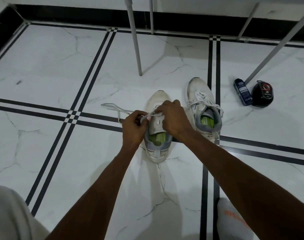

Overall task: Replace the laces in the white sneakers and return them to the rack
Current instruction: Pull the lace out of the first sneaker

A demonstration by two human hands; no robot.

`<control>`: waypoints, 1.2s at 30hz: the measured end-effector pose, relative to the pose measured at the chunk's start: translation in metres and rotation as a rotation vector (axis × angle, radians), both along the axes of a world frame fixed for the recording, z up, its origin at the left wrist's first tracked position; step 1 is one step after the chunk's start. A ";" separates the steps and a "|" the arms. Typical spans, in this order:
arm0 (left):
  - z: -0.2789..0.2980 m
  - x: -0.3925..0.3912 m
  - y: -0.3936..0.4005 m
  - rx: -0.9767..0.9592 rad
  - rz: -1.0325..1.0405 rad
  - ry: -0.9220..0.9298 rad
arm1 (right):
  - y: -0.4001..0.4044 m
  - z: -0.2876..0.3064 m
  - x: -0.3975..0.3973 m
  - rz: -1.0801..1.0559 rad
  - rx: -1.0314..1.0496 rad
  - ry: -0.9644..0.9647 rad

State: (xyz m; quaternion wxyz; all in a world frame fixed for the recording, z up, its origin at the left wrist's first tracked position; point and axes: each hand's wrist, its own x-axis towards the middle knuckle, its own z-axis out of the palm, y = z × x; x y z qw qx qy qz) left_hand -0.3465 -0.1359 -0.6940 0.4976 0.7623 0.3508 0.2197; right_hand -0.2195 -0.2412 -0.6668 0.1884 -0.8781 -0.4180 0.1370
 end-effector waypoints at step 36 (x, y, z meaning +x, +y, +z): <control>0.005 -0.002 0.004 0.087 0.028 0.019 | 0.026 -0.025 -0.012 0.061 -0.019 -0.120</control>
